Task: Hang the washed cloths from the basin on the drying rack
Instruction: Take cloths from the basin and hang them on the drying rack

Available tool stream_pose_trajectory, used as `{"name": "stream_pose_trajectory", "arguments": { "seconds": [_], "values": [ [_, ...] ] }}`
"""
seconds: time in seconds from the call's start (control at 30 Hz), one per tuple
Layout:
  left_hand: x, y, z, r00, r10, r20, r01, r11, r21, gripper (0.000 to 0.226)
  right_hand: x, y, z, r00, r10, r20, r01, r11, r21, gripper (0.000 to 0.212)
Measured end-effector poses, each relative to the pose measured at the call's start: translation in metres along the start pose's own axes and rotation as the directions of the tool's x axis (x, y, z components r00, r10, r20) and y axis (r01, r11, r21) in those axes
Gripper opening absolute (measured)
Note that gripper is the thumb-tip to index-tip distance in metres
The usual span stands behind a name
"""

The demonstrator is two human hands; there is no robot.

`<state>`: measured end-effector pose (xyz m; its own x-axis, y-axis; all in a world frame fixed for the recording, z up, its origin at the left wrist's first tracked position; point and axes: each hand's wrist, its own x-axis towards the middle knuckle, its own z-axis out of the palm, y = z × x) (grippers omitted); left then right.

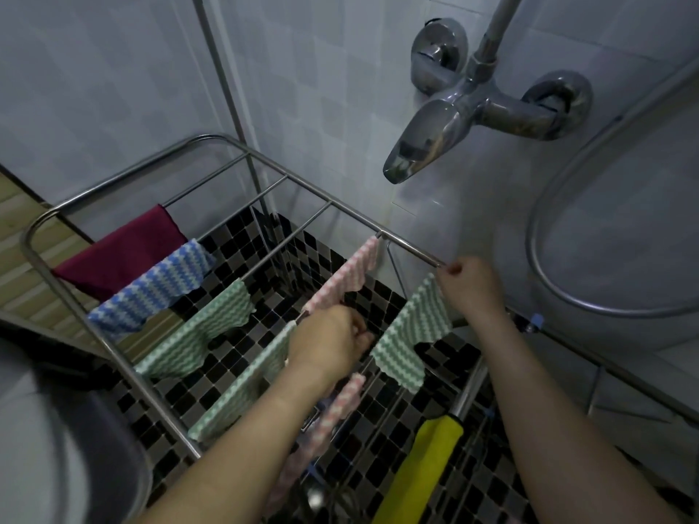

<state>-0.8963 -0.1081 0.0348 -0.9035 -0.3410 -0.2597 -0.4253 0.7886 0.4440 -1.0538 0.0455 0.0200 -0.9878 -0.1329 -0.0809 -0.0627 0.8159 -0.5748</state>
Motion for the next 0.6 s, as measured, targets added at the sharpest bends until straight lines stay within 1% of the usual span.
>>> {"name": "stream_pose_trajectory", "arguments": {
  "seconds": [0.07, 0.1, 0.17, 0.2, 0.27, 0.33, 0.47, 0.53, 0.6],
  "values": [
    [0.002, 0.004, 0.008, 0.998, 0.037, 0.044, -0.039, 0.998, 0.054, 0.022, -0.002, 0.010, 0.007, 0.986, 0.061, 0.154, -0.062, 0.998, 0.002, 0.039],
    [0.002, 0.004, 0.013, 0.997, 0.043, 0.056, -0.047, 0.996, 0.073, 0.022, -0.003, 0.013, 0.011, 0.972, 0.076, 0.221, -0.085, 0.996, 0.031, 0.042],
    [0.005, 0.007, 0.020, 0.997, 0.050, 0.057, -0.056, 0.993, 0.104, 0.019, -0.002, 0.016, 0.016, 0.955, 0.105, 0.278, -0.146, 0.981, 0.128, 0.040],
    [0.005, 0.007, 0.021, 0.998, 0.055, 0.044, -0.060, 0.991, 0.119, 0.016, -0.002, 0.015, 0.018, 0.954, 0.114, 0.277, -0.165, 0.972, 0.168, 0.038],
    [0.007, 0.009, 0.022, 0.997, 0.071, 0.021, -0.073, 0.987, 0.144, 0.012, 0.000, 0.014, 0.019, 0.957, 0.115, 0.268, -0.168, 0.969, 0.182, 0.037],
    [0.007, 0.012, 0.024, 0.995, 0.101, 0.009, -0.101, 0.979, 0.180, 0.011, 0.002, 0.011, 0.017, 0.963, 0.091, 0.255, -0.130, 0.982, 0.139, 0.041],
    [0.006, 0.016, 0.029, 0.984, 0.175, -0.044, -0.158, 0.953, 0.259, 0.010, 0.005, 0.002, 0.012, 0.990, 0.009, 0.138, -0.014, 0.999, 0.034, 0.051],
    [0.005, 0.018, 0.031, 0.982, 0.183, -0.042, -0.166, 0.951, 0.260, 0.008, 0.005, 0.002, 0.012, 0.993, 0.007, 0.119, -0.007, 1.000, 0.003, 0.050],
    [0.006, 0.016, 0.032, 0.985, 0.167, -0.031, -0.156, 0.961, 0.227, 0.008, 0.005, 0.004, 0.013, 0.994, 0.025, 0.107, -0.027, 1.000, 0.014, 0.048]
  ]
}}
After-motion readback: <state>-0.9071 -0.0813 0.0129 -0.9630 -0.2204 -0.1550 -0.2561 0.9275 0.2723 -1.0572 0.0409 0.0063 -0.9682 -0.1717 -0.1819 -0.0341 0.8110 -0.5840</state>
